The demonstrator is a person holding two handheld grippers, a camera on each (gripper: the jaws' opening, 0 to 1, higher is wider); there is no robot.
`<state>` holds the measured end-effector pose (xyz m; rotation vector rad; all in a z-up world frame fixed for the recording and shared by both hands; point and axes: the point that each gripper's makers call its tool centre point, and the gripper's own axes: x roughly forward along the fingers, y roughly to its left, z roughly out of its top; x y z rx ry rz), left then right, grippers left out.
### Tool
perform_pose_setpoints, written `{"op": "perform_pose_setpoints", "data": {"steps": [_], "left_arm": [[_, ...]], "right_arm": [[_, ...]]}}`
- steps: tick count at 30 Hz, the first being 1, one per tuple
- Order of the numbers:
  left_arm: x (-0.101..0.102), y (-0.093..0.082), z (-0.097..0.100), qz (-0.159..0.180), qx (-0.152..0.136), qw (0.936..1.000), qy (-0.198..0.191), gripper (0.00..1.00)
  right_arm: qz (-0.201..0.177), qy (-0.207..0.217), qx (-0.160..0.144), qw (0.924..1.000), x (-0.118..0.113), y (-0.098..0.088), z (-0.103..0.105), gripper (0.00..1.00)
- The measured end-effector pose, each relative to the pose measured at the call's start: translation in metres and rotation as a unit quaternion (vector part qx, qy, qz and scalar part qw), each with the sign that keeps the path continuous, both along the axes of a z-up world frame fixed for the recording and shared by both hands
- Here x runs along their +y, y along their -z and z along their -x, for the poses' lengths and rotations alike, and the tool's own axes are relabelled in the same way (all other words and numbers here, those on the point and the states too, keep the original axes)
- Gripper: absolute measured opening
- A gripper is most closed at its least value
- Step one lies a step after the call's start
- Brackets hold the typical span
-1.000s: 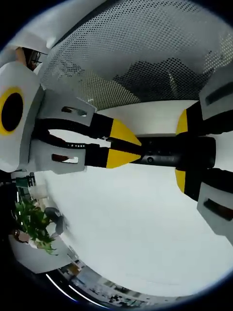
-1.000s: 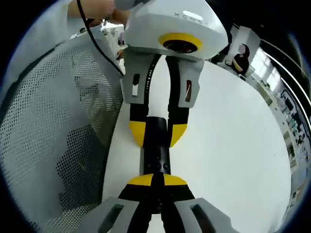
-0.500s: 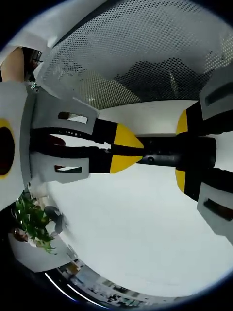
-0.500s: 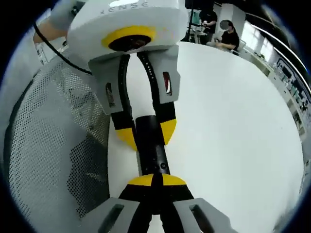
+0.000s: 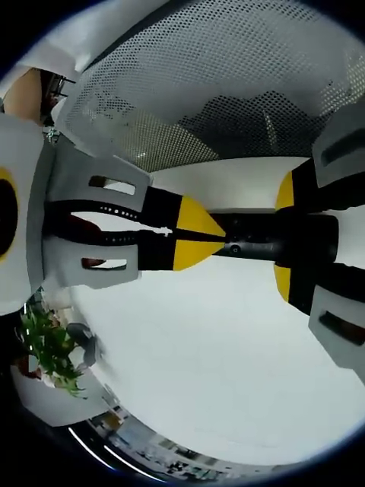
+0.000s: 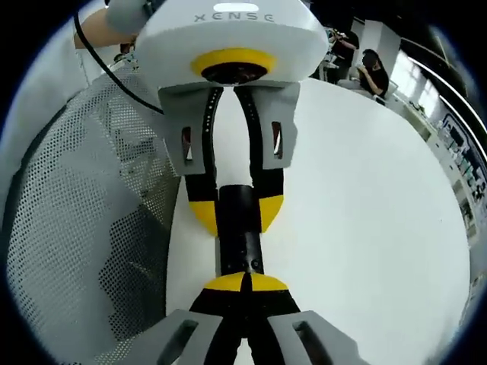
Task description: Press the specified remote control buttons in sequence, fully releasing each button before pressing the next.
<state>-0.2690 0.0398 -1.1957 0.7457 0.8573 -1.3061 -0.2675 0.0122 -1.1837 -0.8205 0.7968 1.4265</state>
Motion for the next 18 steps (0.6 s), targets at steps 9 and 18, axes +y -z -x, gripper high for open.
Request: {"op": "perform_pose_setpoints", "data": {"steps": [9, 18], "left_arm": [[-0.0002, 0.0, -0.0001, -0.008, 0.001, 1.0, 0.005, 0.22], [0.0, -0.0001, 0.0, -0.008, 0.002, 1.0, 0.004, 0.22]], "right_arm": [[0.028, 0.03, 0.013, 0.9991, 0.001, 0.0028, -0.0001, 0.0], [0.022, 0.02, 0.043, 0.9986, -0.0023, 0.0013, -0.0005, 0.0]]}}
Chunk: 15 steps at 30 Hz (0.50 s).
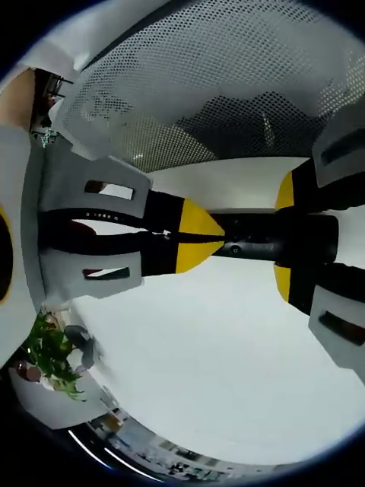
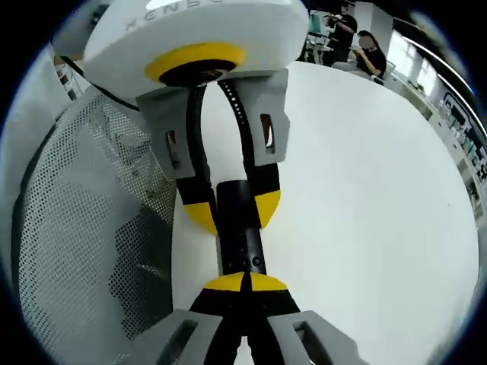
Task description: Press the specified remote control buttons in sequence, fully releasing each button before pressing the next.
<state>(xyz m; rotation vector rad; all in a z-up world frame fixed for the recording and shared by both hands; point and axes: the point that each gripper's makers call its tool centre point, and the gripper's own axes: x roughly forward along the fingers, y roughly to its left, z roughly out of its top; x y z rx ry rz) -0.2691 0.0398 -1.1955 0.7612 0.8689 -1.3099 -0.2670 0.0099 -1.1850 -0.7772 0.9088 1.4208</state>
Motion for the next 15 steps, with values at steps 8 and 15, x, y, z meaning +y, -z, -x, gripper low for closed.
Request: {"op": "perform_pose_setpoints", "data": {"steps": [8, 15], "left_arm": [[0.0, 0.0, 0.0, 0.004, 0.005, 1.0, 0.002, 0.22], [0.0, 0.0, 0.0, 0.001, 0.003, 1.0, 0.002, 0.22]], "right_arm": [[-0.001, 0.002, 0.005, 1.0, -0.011, 0.001, 0.003, 0.0], [0.003, 0.005, -0.021, 0.9998, -0.008, 0.002, 0.003, 0.0]]}}
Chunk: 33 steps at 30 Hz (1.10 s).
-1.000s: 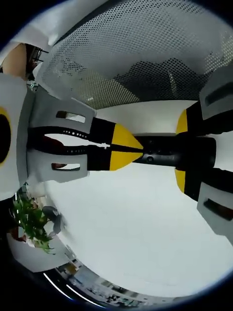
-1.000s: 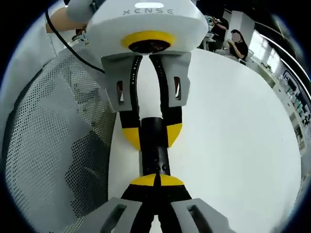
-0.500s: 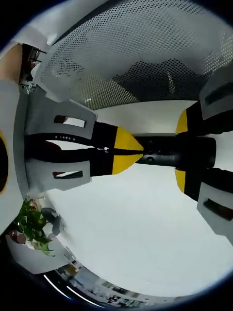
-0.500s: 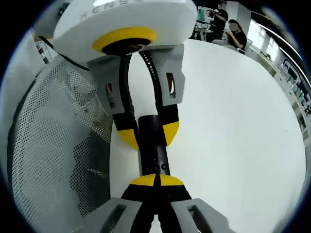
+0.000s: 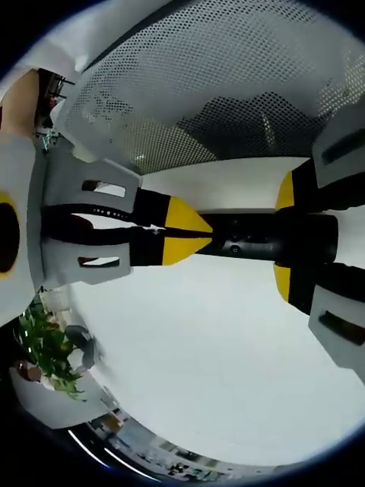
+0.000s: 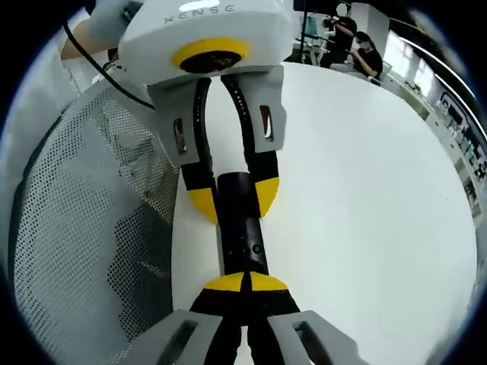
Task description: Press the specified remote control buttons in sequence, fully releasing each button before pressing the next.
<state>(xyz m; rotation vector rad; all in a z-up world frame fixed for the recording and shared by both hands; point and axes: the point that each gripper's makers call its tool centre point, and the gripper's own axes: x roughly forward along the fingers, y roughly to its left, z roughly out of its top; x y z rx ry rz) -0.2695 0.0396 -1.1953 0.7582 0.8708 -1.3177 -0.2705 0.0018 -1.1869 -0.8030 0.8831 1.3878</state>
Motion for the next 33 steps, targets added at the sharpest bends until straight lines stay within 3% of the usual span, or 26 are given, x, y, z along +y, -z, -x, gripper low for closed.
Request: {"op": "perform_pose_setpoints", "data": {"steps": [6, 9, 11, 18, 22, 28, 31, 33], "left_arm": [[0.0, 0.0, 0.0, -0.01, -0.001, 0.9999, 0.003, 0.22], [0.0, 0.0, 0.0, -0.005, 0.001, 1.0, 0.001, 0.22], [0.0, 0.0, 0.0, -0.006, 0.0, 1.0, 0.002, 0.22], [0.0, 0.0, 0.0, -0.001, -0.001, 1.0, -0.001, 0.22], [0.0, 0.0, -0.001, -0.007, -0.002, 1.0, 0.003, 0.22], [0.0, 0.001, -0.001, -0.011, 0.0, 0.9999, 0.006, 0.22], [0.0, 0.001, -0.001, -0.009, 0.001, 0.9999, 0.006, 0.22], [0.0, 0.001, -0.001, -0.008, 0.001, 1.0, 0.005, 0.22]], "right_arm": [[-0.046, 0.04, 0.007, 0.9981, -0.002, -0.002, -0.002, 0.0], [-0.048, 0.026, 0.001, 0.9985, -0.003, -0.003, 0.0, 0.0], [-0.045, -0.017, 0.002, 0.9988, -0.006, -0.003, 0.003, 0.0], [-0.038, 0.017, 0.013, 0.999, -0.017, -0.004, 0.001, 0.0], [-0.031, 0.015, -0.005, 0.9994, -0.015, -0.003, 0.001, 0.0], [0.014, -0.022, -0.056, 0.9981, -0.011, 0.0, 0.0, 0.0], [0.007, -0.012, -0.06, 0.9981, -0.012, 0.0, 0.0, 0.0], [-0.027, 0.026, -0.041, 0.9984, -0.011, -0.001, -0.002, 0.0]]}}
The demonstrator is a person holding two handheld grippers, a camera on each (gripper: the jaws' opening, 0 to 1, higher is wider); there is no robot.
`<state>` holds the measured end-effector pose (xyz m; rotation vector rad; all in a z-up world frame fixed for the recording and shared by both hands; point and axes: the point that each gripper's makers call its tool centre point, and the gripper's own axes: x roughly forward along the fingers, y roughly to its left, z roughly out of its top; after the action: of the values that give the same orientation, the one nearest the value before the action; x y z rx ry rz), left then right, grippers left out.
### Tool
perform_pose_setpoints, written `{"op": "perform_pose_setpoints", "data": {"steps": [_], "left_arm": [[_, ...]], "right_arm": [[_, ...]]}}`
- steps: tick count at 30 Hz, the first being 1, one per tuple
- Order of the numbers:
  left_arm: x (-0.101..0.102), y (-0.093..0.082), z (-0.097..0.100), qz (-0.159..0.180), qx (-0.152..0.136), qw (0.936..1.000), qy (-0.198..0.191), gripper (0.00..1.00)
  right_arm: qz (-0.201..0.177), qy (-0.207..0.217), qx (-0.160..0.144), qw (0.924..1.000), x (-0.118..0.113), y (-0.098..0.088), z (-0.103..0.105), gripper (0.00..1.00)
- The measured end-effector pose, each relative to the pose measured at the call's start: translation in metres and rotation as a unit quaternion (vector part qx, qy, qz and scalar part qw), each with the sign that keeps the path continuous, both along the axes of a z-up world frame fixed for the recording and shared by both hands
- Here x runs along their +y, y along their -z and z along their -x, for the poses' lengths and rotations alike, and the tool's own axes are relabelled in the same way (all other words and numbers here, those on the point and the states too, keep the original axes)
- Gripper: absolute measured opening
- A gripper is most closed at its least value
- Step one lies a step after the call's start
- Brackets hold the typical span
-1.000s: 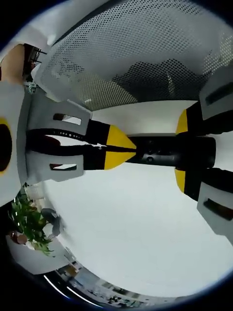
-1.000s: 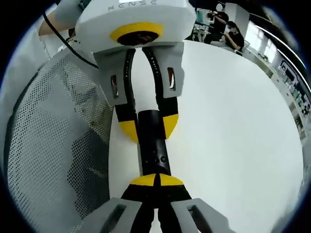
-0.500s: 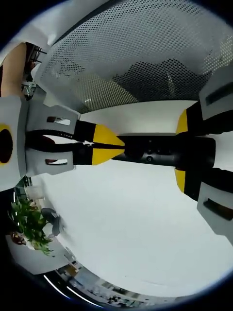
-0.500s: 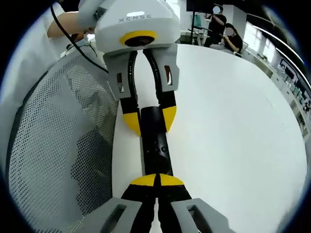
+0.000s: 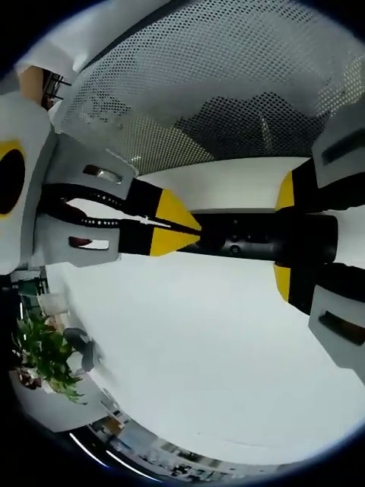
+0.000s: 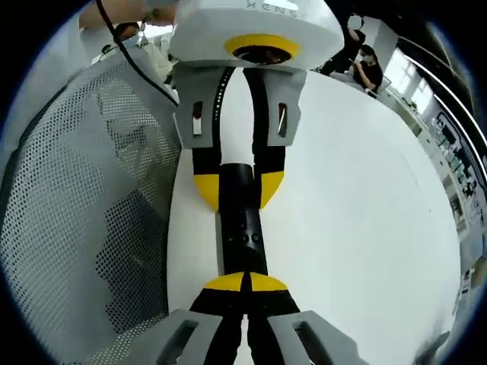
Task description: Press the specified remote control buttons in sequence, fully releasing each button before pressing the next.
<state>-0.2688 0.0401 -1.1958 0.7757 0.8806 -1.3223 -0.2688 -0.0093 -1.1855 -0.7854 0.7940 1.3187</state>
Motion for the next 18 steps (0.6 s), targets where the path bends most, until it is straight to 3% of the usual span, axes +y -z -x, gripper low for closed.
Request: {"op": "perform_pose_setpoints", "data": {"steps": [5, 7, 12, 18], "left_arm": [[0.0, 0.0, 0.0002, 0.0, 0.0, 1.0, -0.002, 0.22], [-0.0001, 0.0, 0.0002, -0.001, -0.001, 1.0, -0.001, 0.22], [-0.0002, -0.0001, 0.0002, 0.0, -0.001, 1.0, -0.002, 0.22], [-0.0002, -0.0001, 0.0001, 0.003, -0.002, 1.0, -0.002, 0.22]], "right_arm": [[-0.103, 0.082, 0.03, 0.9908, 0.0005, -0.0035, -0.0029, 0.0], [-0.115, 0.079, 0.025, 0.9899, -0.0004, -0.0031, -0.002, 0.0], [-0.1, 0.053, 0.008, 0.9936, 0.0043, -0.0044, -0.0001, 0.0], [-0.025, -0.035, -0.023, 0.9988, 0.0091, -0.0011, 0.0014, 0.0]]}}
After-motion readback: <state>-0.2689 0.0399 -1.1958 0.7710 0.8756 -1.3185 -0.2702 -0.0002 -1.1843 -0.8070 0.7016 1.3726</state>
